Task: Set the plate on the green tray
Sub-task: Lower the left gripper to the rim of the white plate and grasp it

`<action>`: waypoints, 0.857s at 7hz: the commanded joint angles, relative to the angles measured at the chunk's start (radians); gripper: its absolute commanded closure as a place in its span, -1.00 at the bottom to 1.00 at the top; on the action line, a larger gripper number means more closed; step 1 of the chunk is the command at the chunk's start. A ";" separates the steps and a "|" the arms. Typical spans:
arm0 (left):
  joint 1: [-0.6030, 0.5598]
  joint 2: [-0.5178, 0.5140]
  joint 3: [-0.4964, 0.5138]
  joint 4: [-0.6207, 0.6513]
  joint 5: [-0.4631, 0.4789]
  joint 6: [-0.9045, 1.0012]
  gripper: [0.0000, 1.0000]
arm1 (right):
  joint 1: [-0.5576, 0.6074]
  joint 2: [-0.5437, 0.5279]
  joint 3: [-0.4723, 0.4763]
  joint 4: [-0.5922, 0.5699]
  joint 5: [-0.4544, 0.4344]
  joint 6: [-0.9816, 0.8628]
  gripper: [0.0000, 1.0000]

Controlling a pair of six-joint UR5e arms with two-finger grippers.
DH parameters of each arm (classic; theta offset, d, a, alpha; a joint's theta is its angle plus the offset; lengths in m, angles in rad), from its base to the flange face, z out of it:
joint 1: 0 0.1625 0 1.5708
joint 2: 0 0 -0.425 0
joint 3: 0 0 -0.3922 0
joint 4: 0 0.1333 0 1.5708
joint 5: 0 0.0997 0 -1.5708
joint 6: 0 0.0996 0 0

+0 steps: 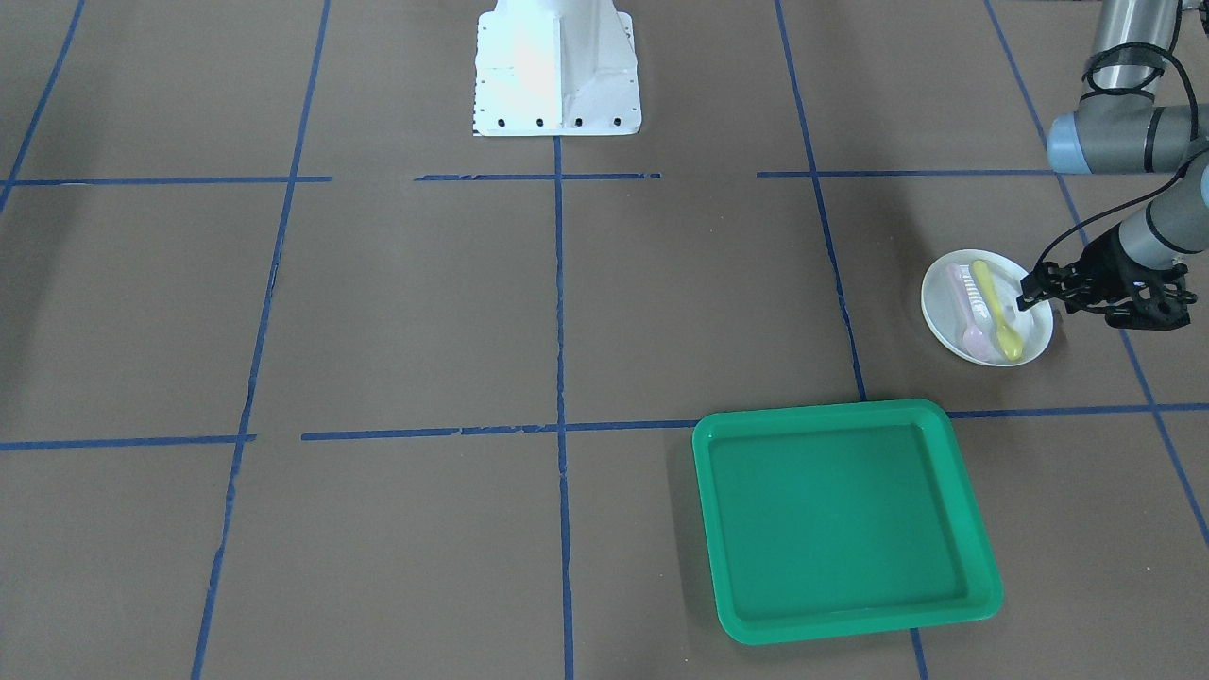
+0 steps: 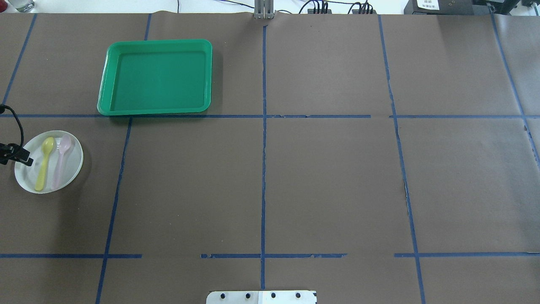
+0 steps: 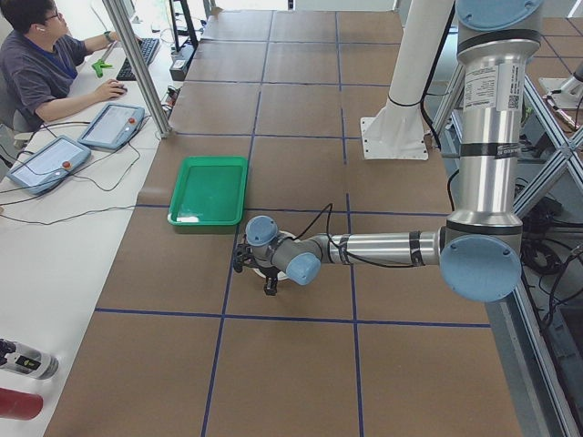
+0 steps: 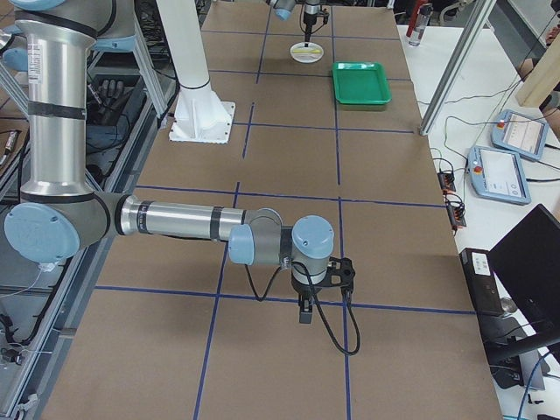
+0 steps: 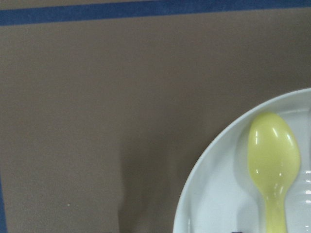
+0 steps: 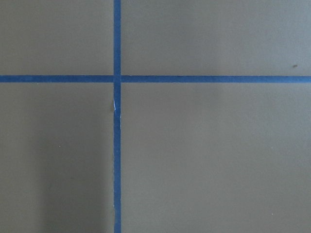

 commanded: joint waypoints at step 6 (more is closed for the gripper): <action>-0.014 0.008 -0.085 0.056 -0.084 0.021 1.00 | 0.000 0.000 0.000 0.000 0.000 0.000 -1.00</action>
